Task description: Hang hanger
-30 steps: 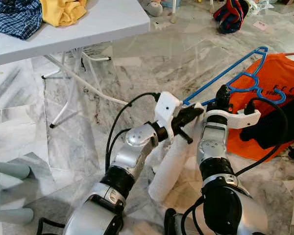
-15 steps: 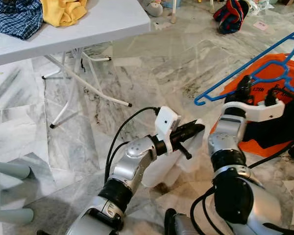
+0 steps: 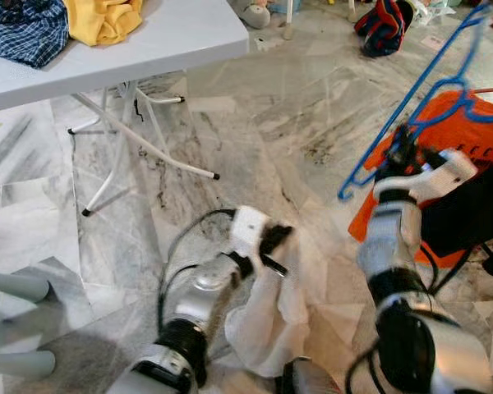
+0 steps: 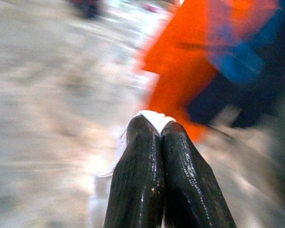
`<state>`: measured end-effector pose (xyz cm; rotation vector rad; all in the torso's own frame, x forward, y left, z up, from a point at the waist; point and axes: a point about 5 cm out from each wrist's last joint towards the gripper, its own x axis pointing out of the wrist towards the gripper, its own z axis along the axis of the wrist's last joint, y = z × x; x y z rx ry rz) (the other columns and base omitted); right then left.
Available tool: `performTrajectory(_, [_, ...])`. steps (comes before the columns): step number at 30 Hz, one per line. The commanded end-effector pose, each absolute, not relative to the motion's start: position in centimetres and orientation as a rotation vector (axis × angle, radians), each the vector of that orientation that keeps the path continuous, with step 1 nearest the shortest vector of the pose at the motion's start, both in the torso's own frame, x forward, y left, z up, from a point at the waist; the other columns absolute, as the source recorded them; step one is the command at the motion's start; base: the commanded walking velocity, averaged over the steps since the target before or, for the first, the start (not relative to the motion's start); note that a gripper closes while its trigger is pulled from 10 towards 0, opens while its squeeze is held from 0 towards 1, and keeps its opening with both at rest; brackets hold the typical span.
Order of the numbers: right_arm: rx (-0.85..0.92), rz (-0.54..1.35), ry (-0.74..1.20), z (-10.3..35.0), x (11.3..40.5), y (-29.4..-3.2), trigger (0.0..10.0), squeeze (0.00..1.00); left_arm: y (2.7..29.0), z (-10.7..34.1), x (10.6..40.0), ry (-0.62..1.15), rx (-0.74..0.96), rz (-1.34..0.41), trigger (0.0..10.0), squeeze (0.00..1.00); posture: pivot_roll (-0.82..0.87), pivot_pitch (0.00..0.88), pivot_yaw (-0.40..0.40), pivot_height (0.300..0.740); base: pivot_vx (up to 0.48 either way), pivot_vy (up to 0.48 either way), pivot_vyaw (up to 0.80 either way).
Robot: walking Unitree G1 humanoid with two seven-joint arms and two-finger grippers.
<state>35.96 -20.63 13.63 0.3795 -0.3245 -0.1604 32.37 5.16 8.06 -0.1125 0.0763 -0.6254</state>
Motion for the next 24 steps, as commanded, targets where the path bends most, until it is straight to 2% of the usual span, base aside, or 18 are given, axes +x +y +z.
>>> performTrajectory(1, [0.327, -0.188, -0.256, 12.1, 35.4, -21.1, 10.0, 0.00, 5.9, 7.5, 32.1, 0.074, -0.113, -0.569, 0.0, 0.00, 0.02, 0.240, -0.047, 0.740, 0.000, 0.000, 0.00])
performTrajectory(3, [0.233, -0.190, -0.171, 10.2, 34.4, -21.4, 10.0, 0.00, 7.5, 6.7, 31.9, 0.091, -0.082, -0.504, 0.2, 0.00, 0.03, 0.237, -0.049, 0.740, 0.000, 0.000, 0.00])
performTrajectory(4, [0.211, -0.203, -0.124, 9.3, 34.1, -21.6, 10.0, 0.00, 8.2, 6.2, 31.7, 0.101, -0.069, -0.478, 1.1, 0.00, 0.04, 0.232, -0.052, 0.740, 0.000, 0.000, 0.00])
performTrajectory(5, [0.186, -0.212, -0.072, 8.4, 33.7, -21.8, 10.0, 0.00, 8.8, 5.7, 31.4, 0.111, -0.055, -0.452, 3.6, 0.00, 0.04, 0.232, -0.052, 0.740, 0.000, 0.000, 0.00])
performTrajectory(6, [0.151, -0.214, -0.016, 7.6, 33.4, -21.8, 10.0, 0.00, 9.5, 5.2, 31.1, 0.126, -0.034, -0.430, 3.6, 0.00, 0.05, 0.228, -0.054, 0.740, 0.000, 0.000, 0.00])
performTrajectory(7, [0.116, -0.200, 0.043, 6.5, 32.8, -21.9, 10.0, 0.00, 10.5, 4.3, 30.6, 0.149, 0.001, -0.397, 7.3, 0.00, 0.06, 0.226, -0.055, 0.740, 0.000, 0.000, 0.00])
performTrajectory(8, [0.115, -0.190, 0.054, 6.2, 32.7, -21.8, 10.0, 0.00, 10.9, 4.0, 30.3, 0.157, 0.014, -0.385, 7.3, 0.00, 0.06, 0.226, -0.055, 0.740, 0.000, 0.000, 0.00])
performTrajectory(9, [0.107, -0.172, 0.070, 5.8, 32.4, -21.7, 10.0, 0.00, 11.4, 3.5, 30.0, 0.171, 0.028, -0.364, 9.1, 0.00, 0.07, 0.221, -0.058, 0.740, 0.000, 0.000, 0.00])
performTrajectory(10, [0.091, -0.157, 0.091, 5.4, 32.2, -21.6, 10.0, 0.00, 11.9, 3.0, 29.7, 0.196, 0.026, -0.348, 10.0, 0.00, 0.07, 0.221, -0.058, 0.740, 0.000, 0.000, 0.00])
performTrajectory(13, [0.071, -0.100, 0.141, 4.1, 31.3, -20.9, 10.0, 0.00, 13.8, 1.3, 28.7, 0.269, 0.055, -0.263, 10.0, 0.00, 0.09, 0.211, -0.064, 0.740, 0.000, 0.000, 0.00])
performTrajectory(15, [0.041, -0.015, 0.253, 2.5, 30.5, -20.3, 10.0, 0.00, 15.1, 0.0, 27.5, 0.318, 0.094, -0.211, 10.0, 0.00, 0.10, 0.209, -0.065, 0.740, 0.000, 0.000, 0.00])
performTrajectory(19, [0.161, 0.137, 0.348, 0.6, 29.0, -19.3, 10.0, 0.00, 16.8, -1.7, 26.1, 0.403, 0.088, -0.113, 10.0, 0.00, 0.12, 0.201, -0.070, 0.740, 0.000, 0.000, 0.00])
performTrajectory(24, [0.135, 0.073, 0.525, -2.1, 26.7, -19.5, 10.0, 0.00, 17.9, -3.0, 24.7, 0.474, 0.101, -0.044, 10.0, 0.00, 0.17, 0.190, -0.088, 0.740, 0.000, 0.000, 0.00])
